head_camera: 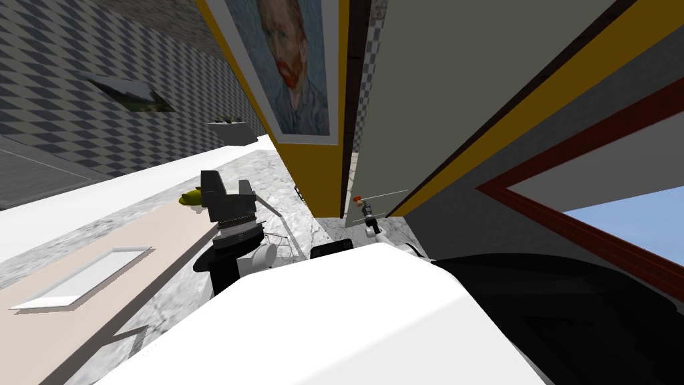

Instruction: Pull the door open

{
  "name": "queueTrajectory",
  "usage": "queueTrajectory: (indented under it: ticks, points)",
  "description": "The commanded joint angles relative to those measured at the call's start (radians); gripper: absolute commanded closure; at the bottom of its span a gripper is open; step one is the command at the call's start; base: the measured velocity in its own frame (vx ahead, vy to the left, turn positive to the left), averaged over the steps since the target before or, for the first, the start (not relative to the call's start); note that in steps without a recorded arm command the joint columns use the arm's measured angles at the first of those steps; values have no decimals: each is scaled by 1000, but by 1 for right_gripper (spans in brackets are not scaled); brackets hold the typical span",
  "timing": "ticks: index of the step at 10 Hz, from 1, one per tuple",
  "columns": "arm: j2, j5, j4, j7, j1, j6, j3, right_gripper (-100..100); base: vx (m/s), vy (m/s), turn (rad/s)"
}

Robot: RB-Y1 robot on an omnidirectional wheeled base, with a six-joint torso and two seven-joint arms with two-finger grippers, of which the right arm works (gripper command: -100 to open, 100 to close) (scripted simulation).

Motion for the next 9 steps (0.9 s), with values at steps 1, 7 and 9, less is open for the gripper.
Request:
queueTrajectory:
  ticks: [1,7,9]
  points:
    - [15,-6,-12,-50,-2,-11,27,100,-45,-16,43]
    - [4,-43,-11,-176,3,-13,46,100,-35,-15,57]
    - [0,-57,-11,-217,5,-13,54,100,-43,-16,80]
